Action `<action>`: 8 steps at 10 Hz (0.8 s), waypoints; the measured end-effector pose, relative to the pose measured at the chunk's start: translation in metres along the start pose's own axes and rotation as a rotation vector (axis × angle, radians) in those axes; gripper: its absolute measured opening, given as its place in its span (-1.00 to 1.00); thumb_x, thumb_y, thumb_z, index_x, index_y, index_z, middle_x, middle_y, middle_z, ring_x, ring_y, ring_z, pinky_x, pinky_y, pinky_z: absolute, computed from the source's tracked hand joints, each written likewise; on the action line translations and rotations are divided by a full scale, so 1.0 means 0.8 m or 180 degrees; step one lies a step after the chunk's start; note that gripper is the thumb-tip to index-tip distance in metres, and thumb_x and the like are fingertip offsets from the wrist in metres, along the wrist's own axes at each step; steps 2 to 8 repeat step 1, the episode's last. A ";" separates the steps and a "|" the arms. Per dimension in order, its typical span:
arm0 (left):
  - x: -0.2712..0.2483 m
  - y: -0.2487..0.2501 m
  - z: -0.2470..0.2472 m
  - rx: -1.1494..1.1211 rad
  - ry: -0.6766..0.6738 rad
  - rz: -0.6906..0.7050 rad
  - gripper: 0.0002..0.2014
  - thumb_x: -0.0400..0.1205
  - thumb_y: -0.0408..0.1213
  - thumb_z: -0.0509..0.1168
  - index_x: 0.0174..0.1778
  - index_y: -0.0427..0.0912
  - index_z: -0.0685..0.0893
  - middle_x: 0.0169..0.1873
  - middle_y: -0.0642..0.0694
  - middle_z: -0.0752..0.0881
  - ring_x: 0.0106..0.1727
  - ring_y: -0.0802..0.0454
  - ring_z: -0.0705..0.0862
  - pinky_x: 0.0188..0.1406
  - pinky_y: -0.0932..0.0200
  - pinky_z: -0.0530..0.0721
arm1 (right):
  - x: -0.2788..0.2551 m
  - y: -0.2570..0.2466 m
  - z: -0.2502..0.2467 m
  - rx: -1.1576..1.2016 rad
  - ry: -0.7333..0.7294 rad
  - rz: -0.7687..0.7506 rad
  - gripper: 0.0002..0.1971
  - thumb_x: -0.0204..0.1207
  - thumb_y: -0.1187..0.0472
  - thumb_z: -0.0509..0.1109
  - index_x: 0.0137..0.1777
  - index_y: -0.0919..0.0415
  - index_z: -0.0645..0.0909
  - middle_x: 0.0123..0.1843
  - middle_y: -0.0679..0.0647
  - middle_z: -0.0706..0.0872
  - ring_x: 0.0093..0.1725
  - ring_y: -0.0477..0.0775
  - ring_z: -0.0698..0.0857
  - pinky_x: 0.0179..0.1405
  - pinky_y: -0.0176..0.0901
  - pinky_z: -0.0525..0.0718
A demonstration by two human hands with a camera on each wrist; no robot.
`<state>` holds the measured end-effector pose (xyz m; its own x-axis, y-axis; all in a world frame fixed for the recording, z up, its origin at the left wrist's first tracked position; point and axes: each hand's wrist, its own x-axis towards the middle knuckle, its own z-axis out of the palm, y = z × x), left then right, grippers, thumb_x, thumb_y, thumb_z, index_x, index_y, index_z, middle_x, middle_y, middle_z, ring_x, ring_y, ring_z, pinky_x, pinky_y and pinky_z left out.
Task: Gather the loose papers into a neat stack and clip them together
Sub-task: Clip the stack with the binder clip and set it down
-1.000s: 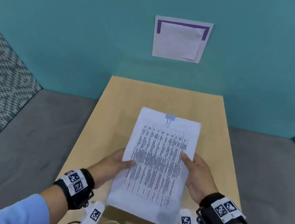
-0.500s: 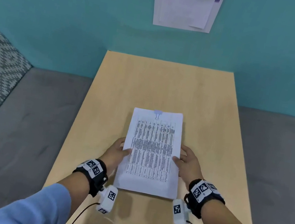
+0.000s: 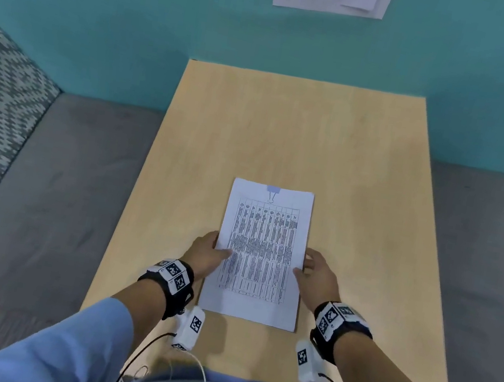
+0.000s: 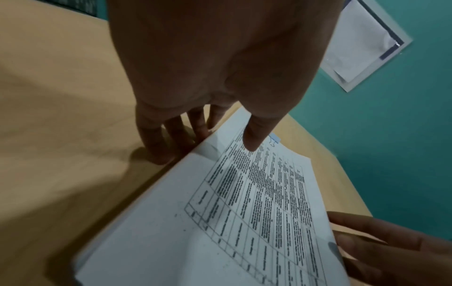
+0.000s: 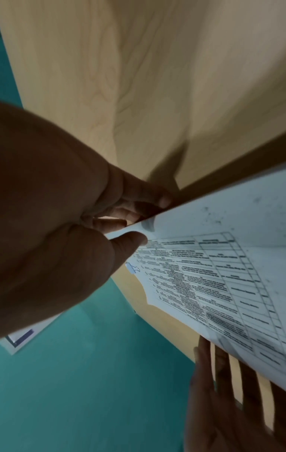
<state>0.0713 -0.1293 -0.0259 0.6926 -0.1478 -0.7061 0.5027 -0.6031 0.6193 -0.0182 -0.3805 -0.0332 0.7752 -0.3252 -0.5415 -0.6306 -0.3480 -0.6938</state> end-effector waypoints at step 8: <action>0.005 -0.019 -0.005 0.0394 0.0231 -0.0024 -0.69 0.67 0.03 0.42 -0.18 0.25 0.37 -0.01 0.02 0.52 0.07 -0.12 0.59 0.19 -0.04 0.66 | 0.000 0.002 -0.008 -0.0184 -0.0060 -0.0046 -0.42 0.68 0.26 0.43 0.69 0.18 0.43 0.44 0.20 0.72 0.25 0.12 0.72 0.25 -0.11 0.65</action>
